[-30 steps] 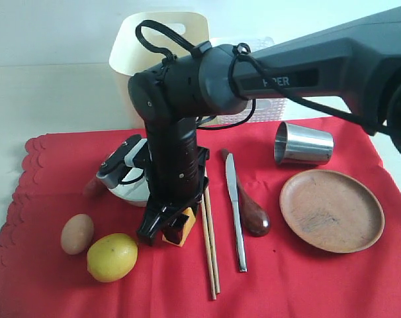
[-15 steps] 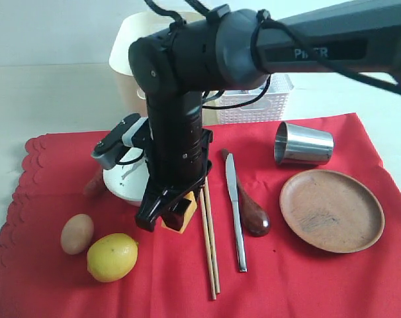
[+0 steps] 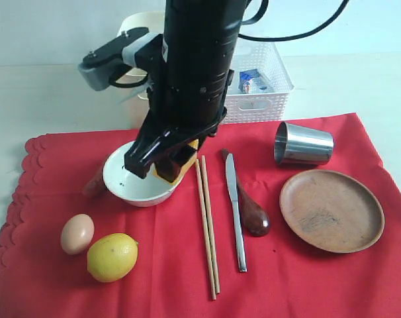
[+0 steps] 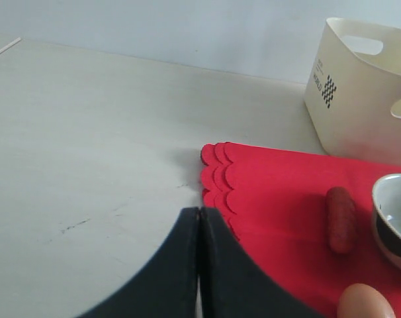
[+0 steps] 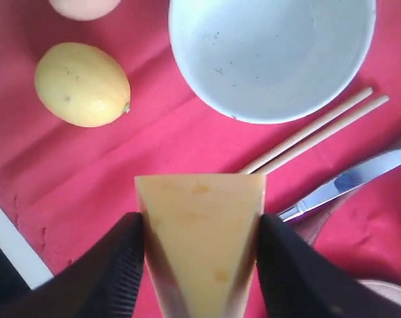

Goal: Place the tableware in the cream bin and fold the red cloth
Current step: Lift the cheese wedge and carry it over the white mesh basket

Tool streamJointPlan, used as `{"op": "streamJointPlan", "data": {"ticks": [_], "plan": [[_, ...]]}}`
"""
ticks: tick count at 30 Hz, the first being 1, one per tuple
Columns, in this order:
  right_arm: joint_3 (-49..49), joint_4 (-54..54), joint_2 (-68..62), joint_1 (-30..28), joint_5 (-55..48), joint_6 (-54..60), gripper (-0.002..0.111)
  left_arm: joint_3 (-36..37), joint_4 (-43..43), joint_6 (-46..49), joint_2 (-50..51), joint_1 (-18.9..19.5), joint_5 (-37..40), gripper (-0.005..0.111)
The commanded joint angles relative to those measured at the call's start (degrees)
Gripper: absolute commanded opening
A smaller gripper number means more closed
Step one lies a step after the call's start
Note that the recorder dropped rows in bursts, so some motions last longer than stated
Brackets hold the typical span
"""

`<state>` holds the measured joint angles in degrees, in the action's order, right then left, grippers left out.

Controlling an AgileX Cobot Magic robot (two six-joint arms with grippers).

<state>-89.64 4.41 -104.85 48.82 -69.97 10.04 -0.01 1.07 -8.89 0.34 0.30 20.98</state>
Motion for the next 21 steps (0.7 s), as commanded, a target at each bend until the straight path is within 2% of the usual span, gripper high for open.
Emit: {"op": "streamJointPlan", "data": {"ticks": [1, 6, 10, 21], "plan": [[-2.6, -0.5, 2.8, 0.0, 0.0, -0.2, 0.0, 0.0, 0.0, -0.1, -0.3, -0.2, -0.5, 0.0], [-7.0, -1.7, 2.8, 0.0, 1.8, -1.3, 0.0, 0.0, 0.0, -0.1, -0.3, -0.2, -0.5, 0.0], [-10.2, -9.1, 2.8, -0.7, 4.4, -5.7, 0.0, 0.0, 0.0, -0.1, -0.3, -0.2, -0.5, 0.0], [-11.5, -8.9, 2.1, -11.9, 10.1, -10.0, 0.0, 0.0, 0.0, -0.1, -0.3, -0.2, -0.5, 0.0]]}}
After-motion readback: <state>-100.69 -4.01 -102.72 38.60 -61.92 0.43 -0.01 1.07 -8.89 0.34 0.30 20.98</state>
